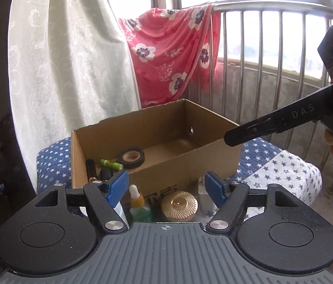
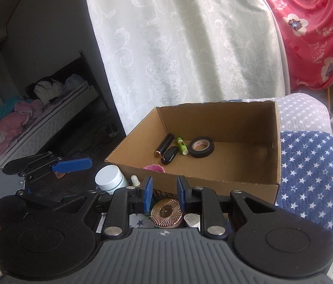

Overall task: Organize rigid objects
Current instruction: 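Move the right gripper to the white charger plug and grasp it, then lift the white charger plug off the blanket with the right gripper, then carry the charger plug into the box and open the right gripper, then move the right gripper back out to the rose-gold jar, then grip the rim of the rose-gold jar with the right gripper, then lift the rose-gold jar into the box and open the right gripper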

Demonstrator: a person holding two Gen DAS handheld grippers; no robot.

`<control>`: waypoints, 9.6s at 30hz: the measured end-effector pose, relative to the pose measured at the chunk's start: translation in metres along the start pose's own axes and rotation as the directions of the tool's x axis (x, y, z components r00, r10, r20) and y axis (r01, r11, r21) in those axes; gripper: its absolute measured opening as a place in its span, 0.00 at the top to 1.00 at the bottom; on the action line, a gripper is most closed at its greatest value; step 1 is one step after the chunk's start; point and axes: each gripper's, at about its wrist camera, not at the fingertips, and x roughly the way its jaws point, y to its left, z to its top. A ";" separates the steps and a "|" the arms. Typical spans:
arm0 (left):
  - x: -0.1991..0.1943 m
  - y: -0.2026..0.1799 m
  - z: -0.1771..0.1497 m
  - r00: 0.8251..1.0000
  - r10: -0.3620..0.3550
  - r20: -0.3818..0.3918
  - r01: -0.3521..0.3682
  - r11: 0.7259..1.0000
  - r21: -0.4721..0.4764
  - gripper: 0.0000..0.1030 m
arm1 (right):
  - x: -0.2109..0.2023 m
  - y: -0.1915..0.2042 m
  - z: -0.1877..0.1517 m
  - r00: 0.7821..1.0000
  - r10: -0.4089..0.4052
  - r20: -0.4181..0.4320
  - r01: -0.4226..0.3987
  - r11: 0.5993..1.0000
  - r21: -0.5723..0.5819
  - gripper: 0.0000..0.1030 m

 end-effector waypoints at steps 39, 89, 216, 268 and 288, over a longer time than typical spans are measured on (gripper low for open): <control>0.107 -0.084 -0.050 0.992 0.078 -0.100 -0.073 0.996 0.049 0.52 | 0.075 -0.026 -0.049 0.987 -0.156 -0.046 0.153 0.987 -0.056 0.75; 0.094 -0.083 -0.051 0.990 0.022 -0.142 -0.025 1.000 -0.016 0.74 | 0.067 -0.026 -0.066 0.986 -0.130 -0.100 0.137 0.988 0.067 0.59; 0.058 -0.049 -0.060 0.989 0.090 -0.121 -0.090 0.996 0.012 0.40 | 0.053 0.004 -0.082 0.992 -0.128 -0.005 0.128 0.987 0.102 0.60; 0.086 -0.066 -0.055 0.984 0.077 -0.162 -0.081 0.996 -0.021 0.46 | 0.093 -0.032 -0.082 0.993 0.058 -0.101 -0.027 0.960 0.280 0.58; 0.008 -0.065 -0.004 0.991 0.132 0.019 -0.132 0.991 0.004 0.46 | 0.026 0.033 -0.049 0.998 0.051 0.026 -0.053 0.993 0.106 0.57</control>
